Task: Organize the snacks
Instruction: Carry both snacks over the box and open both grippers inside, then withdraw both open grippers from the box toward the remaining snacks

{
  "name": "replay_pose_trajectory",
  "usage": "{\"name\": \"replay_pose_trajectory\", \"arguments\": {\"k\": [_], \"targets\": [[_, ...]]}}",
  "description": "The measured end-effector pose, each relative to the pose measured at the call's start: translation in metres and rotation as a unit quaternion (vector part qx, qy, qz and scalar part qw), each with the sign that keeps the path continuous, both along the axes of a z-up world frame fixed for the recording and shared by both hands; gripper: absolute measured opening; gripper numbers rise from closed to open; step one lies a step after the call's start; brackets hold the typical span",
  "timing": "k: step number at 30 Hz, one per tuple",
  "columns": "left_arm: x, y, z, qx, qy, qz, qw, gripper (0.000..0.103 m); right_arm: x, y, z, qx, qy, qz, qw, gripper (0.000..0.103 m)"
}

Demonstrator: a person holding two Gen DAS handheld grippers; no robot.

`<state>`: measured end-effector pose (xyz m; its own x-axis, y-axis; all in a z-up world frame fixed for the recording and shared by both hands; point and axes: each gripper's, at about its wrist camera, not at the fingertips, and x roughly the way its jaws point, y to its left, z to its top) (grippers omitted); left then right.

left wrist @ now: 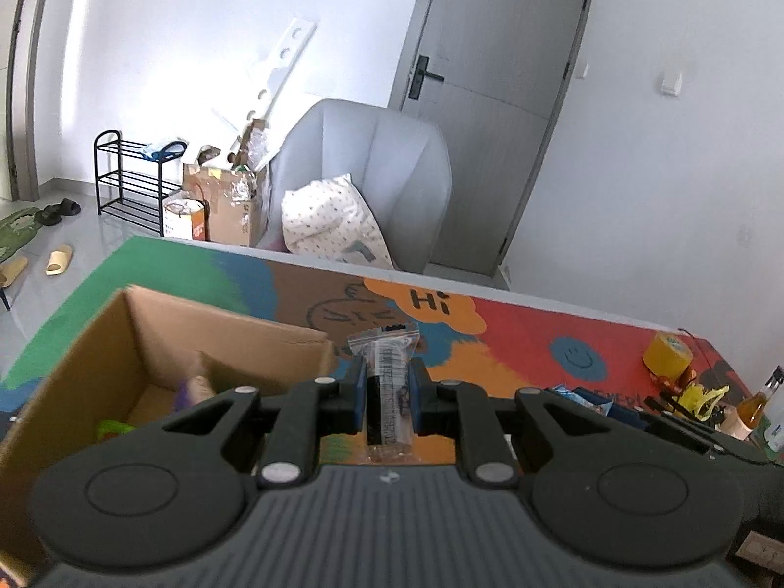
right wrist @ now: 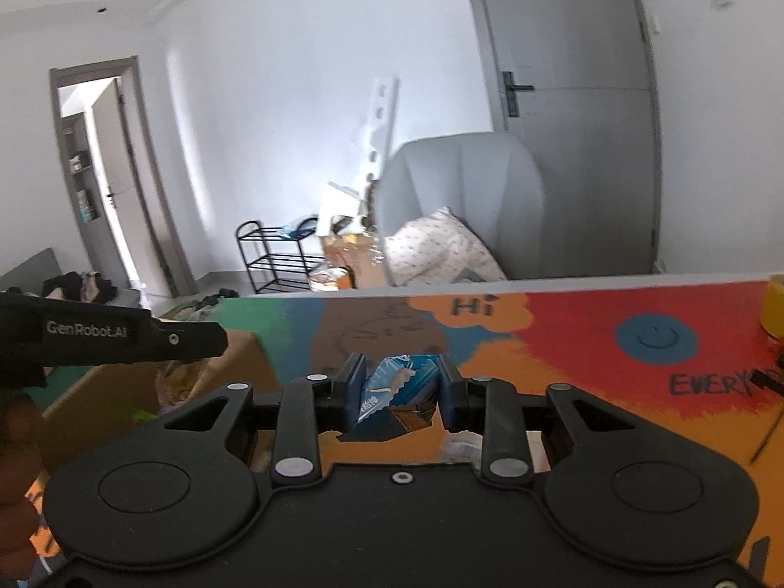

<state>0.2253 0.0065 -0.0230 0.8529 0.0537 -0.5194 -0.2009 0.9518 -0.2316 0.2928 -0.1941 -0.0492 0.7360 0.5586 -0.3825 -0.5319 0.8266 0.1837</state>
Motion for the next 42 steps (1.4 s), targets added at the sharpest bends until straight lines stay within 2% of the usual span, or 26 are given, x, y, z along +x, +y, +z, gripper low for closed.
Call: {"name": "replay_pose_trajectory", "arguments": {"k": [9,18,21,28,38,42], "targets": [[-0.028,0.042,0.009,-0.003,-0.008,0.029,0.9995,0.016,-0.012,0.034,0.014,0.007,-0.008,0.030,0.999,0.029],[-0.043,0.082,-0.001,-0.014,0.014,0.064,0.9978,0.018,-0.024,0.062,0.020,0.005,-0.018,0.057,0.998,0.029],[-0.046,0.092,-0.001,-0.014,0.017,0.077,0.9968,0.024,-0.025,0.071,0.023,0.004,-0.022,0.065,0.998,0.029],[-0.062,0.111,0.000,-0.018,0.015,0.105,0.9942,0.046,-0.030,0.091,0.025,-0.002,-0.025,0.088,0.996,0.029],[-0.076,0.125,0.005,-0.011,0.007,0.123,0.9924,0.064,-0.036,0.119,0.033,0.006,-0.020,0.123,0.992,0.029],[-0.081,0.132,0.005,-0.013,0.009,0.132,0.9912,0.068,-0.036,0.119,0.036,0.027,-0.006,0.129,0.991,0.047]]}}
